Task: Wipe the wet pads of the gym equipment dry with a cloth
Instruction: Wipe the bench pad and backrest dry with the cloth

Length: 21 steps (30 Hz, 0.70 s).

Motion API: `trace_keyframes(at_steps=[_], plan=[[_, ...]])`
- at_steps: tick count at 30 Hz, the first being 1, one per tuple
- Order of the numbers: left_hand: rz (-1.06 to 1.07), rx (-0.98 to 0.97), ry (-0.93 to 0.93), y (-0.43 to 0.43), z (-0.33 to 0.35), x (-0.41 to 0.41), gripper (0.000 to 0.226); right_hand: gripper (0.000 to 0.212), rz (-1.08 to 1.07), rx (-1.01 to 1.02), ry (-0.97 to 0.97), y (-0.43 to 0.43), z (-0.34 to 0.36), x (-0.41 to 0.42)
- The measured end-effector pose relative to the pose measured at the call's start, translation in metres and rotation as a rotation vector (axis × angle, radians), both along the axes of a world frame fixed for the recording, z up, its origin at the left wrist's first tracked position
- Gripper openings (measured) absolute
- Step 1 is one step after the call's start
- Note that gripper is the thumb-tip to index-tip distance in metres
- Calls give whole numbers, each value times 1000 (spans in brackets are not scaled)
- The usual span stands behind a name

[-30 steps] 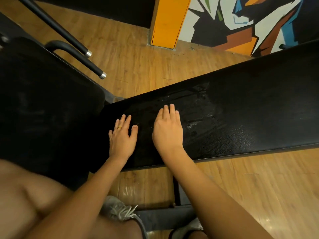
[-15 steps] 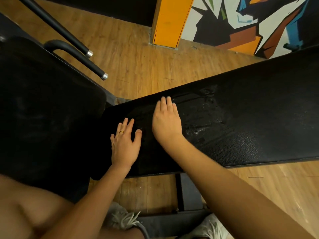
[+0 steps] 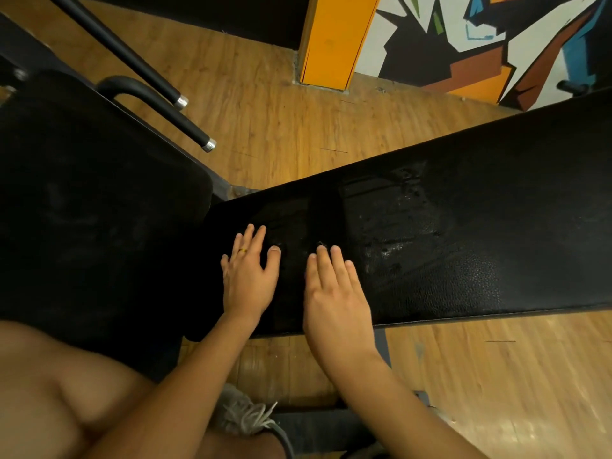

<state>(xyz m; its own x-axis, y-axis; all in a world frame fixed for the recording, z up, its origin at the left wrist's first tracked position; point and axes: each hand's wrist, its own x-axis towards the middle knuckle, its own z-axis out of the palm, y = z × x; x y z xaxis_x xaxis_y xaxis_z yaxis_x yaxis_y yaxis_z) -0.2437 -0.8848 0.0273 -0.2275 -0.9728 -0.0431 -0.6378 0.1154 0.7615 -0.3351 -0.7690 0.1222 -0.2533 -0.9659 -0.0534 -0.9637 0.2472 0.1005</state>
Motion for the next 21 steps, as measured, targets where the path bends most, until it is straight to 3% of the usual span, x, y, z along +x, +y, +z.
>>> trace_keyframes(at_steps=[6,12,15,21], plan=[[0,3,0,1,2,0,55,64,-26,75,115,-75,6,-21],[-1,14,-4,0,5,0,55,62,-46,114,90,-170,9,-56],[-1,13,-4,-1,4,0,55,64,-38,103,103,-155,10,-50],[2,-7,4,1,2,0,55,62,15,45,4,-37,9,-13]])
